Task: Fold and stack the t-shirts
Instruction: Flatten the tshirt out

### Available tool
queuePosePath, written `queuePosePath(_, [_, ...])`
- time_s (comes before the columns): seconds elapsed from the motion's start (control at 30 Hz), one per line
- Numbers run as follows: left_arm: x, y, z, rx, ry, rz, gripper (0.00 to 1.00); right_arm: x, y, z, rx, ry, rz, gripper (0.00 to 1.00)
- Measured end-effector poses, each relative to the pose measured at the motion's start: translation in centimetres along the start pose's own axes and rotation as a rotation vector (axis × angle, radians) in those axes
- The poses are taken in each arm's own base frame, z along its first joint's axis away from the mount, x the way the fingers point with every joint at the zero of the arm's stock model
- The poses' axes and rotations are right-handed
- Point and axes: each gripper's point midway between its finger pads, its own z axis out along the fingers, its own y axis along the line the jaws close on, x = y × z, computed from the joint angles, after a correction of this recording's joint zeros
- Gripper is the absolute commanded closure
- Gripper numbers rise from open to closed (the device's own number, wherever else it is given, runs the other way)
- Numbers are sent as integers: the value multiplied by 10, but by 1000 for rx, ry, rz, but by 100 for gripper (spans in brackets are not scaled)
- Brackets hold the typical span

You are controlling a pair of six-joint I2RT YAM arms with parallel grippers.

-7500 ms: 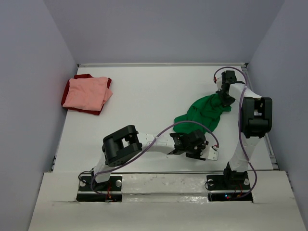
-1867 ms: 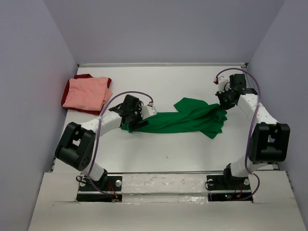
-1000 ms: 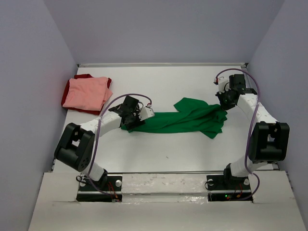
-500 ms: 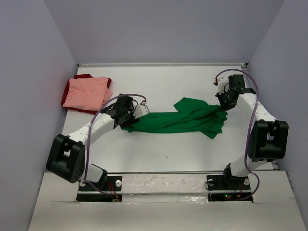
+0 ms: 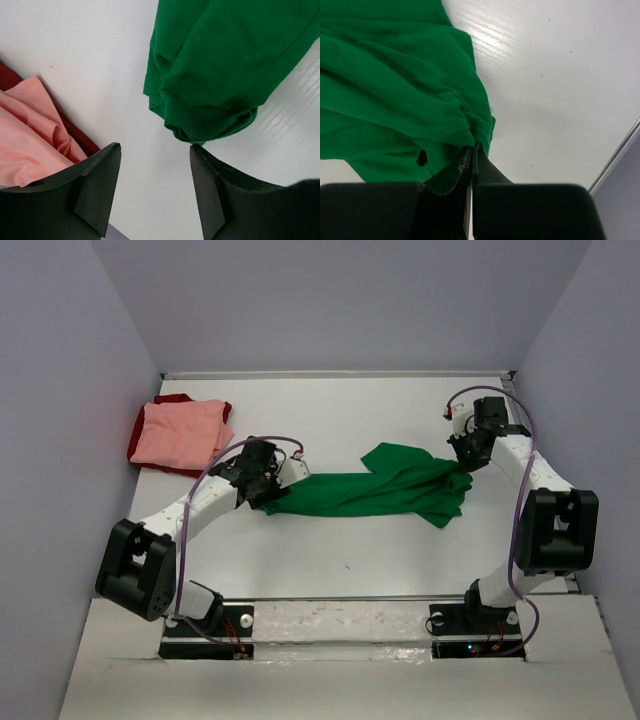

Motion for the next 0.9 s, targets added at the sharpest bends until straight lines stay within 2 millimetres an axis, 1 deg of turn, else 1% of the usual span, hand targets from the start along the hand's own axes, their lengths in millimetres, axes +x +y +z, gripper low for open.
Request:
queuePosePath(0.1, [2, -2, -3, 9, 8, -1, 30, 0, 0, 0, 0, 0, 0, 100])
queuePosePath(0.2, [-2, 0, -15, 24, 3, -3, 27, 0, 0, 0, 0, 1, 0, 100])
queuePosePath(0.27, [-14, 2, -27, 34, -39, 1, 27, 0, 0, 0, 1, 2, 0, 100])
queuePosePath(0.33, [-31, 0, -42, 44, -104, 21, 27, 1, 0, 1, 1, 4, 0, 100])
queuePosePath(0.43, [-49, -15, -61, 70, -182, 78, 27, 2, 0, 3, -2, 11, 0, 100])
queuePosePath(0.5, [-58, -26, -68, 90, -215, 118, 27, 3, 0, 4, -4, 16, 1, 100])
queuePosePath(0.53, [-61, -32, -69, 104, -224, 139, 27, 3, 1, 5, -5, 17, 0, 100])
queuePosePath(0.6, [-59, -42, -65, 126, -215, 162, 27, 4, 1, 6, -5, 19, 0, 100])
queuePosePath(0.73, [-38, -58, -46, 170, -134, 199, 27, 4, 1, 6, -5, 20, 1, 100])
queuePosePath(0.8, [-27, -61, -36, 170, -88, 222, 26, 4, 1, 6, -5, 20, 1, 100])
queuePosePath(0.9, [-18, -61, -26, 158, -45, 251, 27, 4, 1, 6, -6, 22, 1, 100])
